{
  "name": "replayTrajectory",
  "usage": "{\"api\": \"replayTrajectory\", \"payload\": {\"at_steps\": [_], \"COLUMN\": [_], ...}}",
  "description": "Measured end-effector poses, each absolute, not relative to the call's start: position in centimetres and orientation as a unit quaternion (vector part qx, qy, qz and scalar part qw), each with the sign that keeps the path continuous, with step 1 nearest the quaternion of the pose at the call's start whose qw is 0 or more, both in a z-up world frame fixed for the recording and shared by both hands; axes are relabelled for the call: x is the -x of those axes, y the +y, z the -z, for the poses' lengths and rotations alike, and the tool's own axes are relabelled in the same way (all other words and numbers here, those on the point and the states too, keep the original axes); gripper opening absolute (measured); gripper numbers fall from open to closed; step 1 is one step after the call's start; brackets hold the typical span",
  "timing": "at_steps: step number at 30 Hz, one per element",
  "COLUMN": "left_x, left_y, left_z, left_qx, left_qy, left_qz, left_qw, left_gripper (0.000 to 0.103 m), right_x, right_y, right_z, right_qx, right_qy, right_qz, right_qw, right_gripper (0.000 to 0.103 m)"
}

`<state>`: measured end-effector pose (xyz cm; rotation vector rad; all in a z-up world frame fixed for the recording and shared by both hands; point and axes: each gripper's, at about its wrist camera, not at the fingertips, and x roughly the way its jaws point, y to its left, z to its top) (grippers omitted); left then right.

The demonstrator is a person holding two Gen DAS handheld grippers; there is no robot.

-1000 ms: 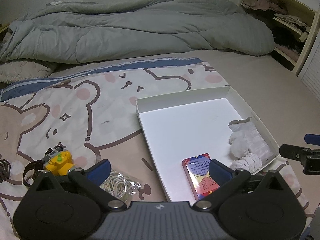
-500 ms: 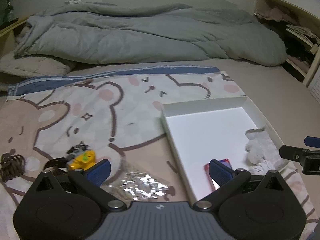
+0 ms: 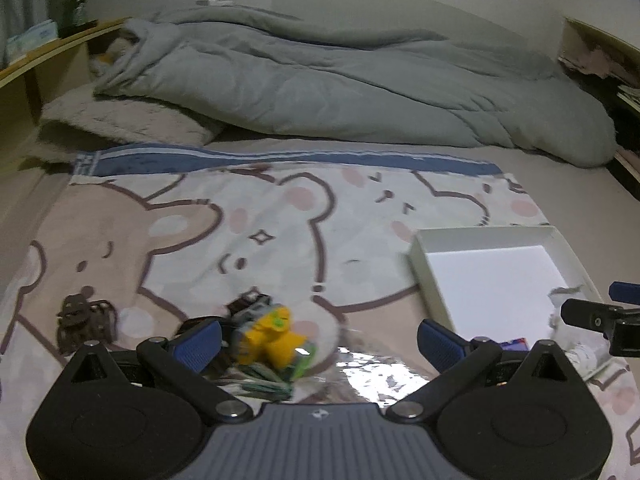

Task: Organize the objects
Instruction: 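Withdraw both tools from the tray toward the remaining items on the bed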

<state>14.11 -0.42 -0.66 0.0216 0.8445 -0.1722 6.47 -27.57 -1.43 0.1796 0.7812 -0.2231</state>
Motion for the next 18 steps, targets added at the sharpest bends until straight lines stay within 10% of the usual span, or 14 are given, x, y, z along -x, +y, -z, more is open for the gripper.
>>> {"api": "replayTrajectory", "payload": {"at_steps": [18], "left_x": [-13.9], "left_y": [7.8], "left_z": [0.1], "left_qx": [-0.008], "left_qy": [0.392], "left_qz": [0.028], "left_qw": [0.919], "left_gripper": [0.103], "right_x": [-12.0], "right_y": [-20.6], "right_z": [2.2], "right_qx": [-0.063], "right_qy": [0.377], "right_qz": [0.038], "right_qw": [0.923], "right_gripper": [0.103]}}
